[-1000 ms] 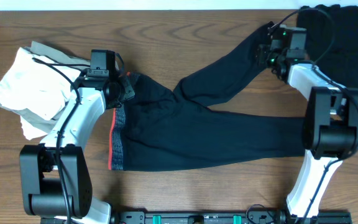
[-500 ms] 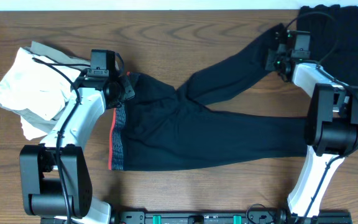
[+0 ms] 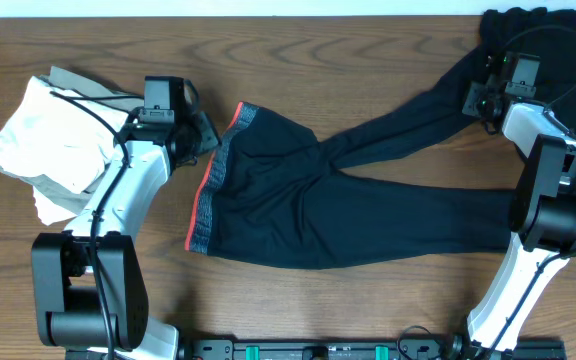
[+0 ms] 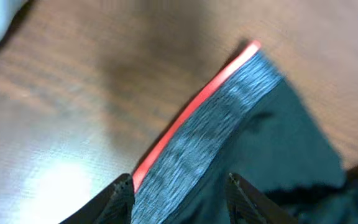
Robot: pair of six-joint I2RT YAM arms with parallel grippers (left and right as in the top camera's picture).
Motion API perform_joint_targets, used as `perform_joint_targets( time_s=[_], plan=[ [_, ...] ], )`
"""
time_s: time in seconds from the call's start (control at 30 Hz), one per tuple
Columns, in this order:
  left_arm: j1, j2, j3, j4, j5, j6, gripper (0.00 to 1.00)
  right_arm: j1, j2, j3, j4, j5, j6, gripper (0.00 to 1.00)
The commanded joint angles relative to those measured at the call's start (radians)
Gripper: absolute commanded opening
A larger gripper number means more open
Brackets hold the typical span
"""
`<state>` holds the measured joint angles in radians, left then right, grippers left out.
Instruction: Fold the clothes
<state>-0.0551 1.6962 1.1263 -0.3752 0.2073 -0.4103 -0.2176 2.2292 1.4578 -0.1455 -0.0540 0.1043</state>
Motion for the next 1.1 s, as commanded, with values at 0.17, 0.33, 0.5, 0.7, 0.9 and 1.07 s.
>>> perform_joint_targets(
  time_s=[0.17, 0.33, 0.5, 0.7, 0.9, 1.07],
  plan=[
    [0.001, 0.055, 0.006, 0.098, 0.134, 0.005, 0.51, 0.047, -0.019, -0.024, -0.051, -0.055, 0.010, 0.52],
    [-0.013, 0.102, 0.006, 0.160, 0.171, 0.008, 0.51, 0.078, -0.194, -0.011, -0.076, -0.055, -0.001, 0.56],
    [-0.043, 0.146, 0.006, 0.270, 0.170, 0.082, 0.51, 0.094, -0.397, -0.011, -0.174, -0.052, -0.005, 0.55],
    [-0.062, 0.246, 0.006, 0.382, 0.167, 0.114, 0.51, 0.113, -0.565, -0.011, -0.333, -0.051, -0.009, 0.55],
    [-0.062, 0.348, 0.006, 0.449, 0.167, 0.130, 0.50, 0.125, -0.644, -0.011, -0.431, -0.051, -0.009, 0.55],
    [-0.062, 0.385, 0.006, 0.435, 0.155, 0.179, 0.49, 0.126, -0.655, -0.011, -0.458, -0.051, -0.008, 0.55]
  ],
)
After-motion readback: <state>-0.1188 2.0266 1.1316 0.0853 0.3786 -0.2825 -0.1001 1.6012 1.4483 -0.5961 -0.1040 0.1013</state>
